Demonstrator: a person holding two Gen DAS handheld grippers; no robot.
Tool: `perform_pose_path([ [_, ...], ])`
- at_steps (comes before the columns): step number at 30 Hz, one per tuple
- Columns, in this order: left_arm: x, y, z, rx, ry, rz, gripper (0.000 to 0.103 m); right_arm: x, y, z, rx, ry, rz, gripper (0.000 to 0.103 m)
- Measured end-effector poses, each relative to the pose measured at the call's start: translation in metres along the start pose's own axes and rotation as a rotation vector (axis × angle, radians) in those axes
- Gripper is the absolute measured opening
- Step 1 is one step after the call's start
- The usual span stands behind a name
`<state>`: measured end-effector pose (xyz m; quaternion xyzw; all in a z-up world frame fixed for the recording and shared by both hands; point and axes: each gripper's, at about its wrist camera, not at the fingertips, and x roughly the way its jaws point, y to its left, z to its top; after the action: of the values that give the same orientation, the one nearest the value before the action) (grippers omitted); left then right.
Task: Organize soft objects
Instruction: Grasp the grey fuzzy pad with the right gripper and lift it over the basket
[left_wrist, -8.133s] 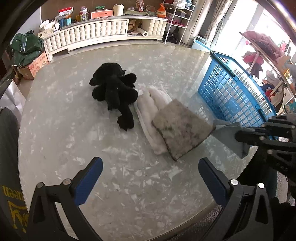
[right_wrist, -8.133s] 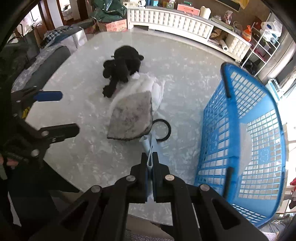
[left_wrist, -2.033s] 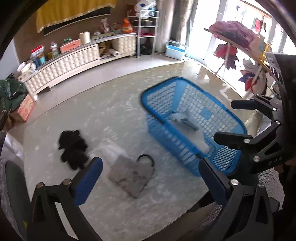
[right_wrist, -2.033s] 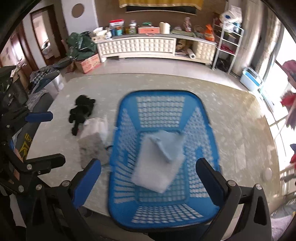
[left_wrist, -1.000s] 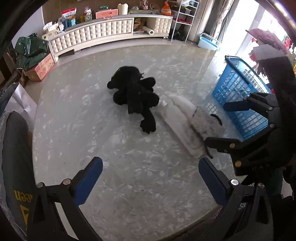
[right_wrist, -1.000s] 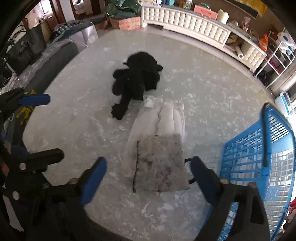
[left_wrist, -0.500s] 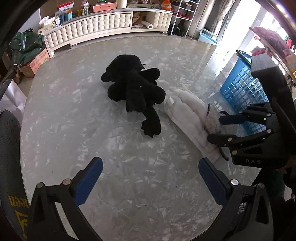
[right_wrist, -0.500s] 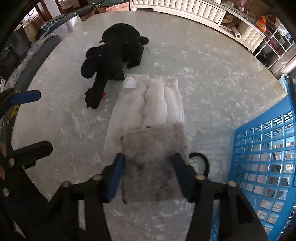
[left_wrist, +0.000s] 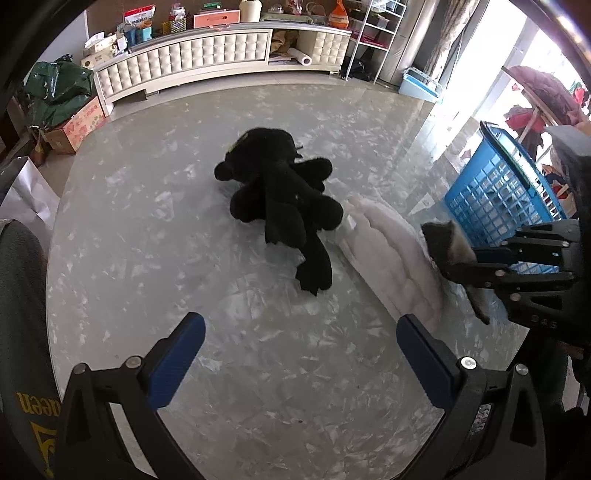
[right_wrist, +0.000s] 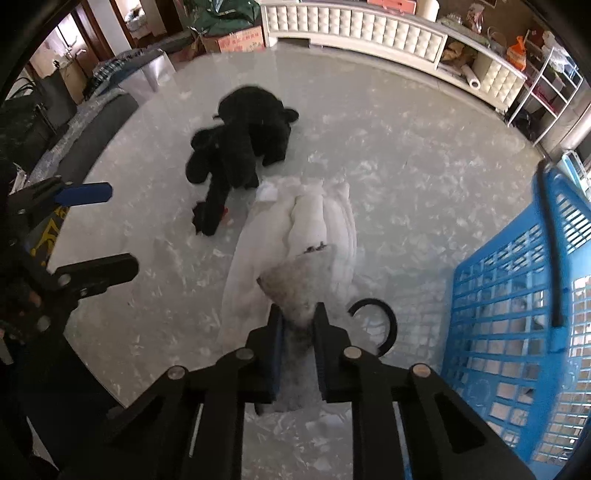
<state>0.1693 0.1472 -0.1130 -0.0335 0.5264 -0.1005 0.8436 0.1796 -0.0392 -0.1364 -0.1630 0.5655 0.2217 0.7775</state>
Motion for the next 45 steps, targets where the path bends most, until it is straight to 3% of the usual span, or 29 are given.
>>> perform_pose_path([
  [13,0.005,0.010,0.028,-0.076,-0.030,-0.001,0.103,-0.090,-0.012,0.004,-0.051,-0.156,-0.024,0.013],
  [17,0.020,0.012,0.036,-0.106,-0.022,0.034,0.103,-0.126,-0.034,0.005,-0.026,-0.235,-0.071,0.013],
  [21,0.034,0.012,0.043,-0.135,0.000,0.022,0.103,-0.147,-0.060,-0.001,0.006,-0.269,-0.106,0.013],
  [26,0.043,0.015,0.058,-0.202,0.000,-0.023,0.103,-0.147,-0.087,-0.015,0.039,-0.262,-0.134,0.013],
  [34,0.071,0.011,0.086,-0.157,0.033,0.060,0.103,-0.142,-0.118,-0.041,0.076,-0.204,-0.164,0.013],
  [45,0.110,0.014,0.099,-0.132,0.095,0.124,0.100,-0.130,-0.143,-0.044,0.101,-0.152,-0.192,0.013],
])
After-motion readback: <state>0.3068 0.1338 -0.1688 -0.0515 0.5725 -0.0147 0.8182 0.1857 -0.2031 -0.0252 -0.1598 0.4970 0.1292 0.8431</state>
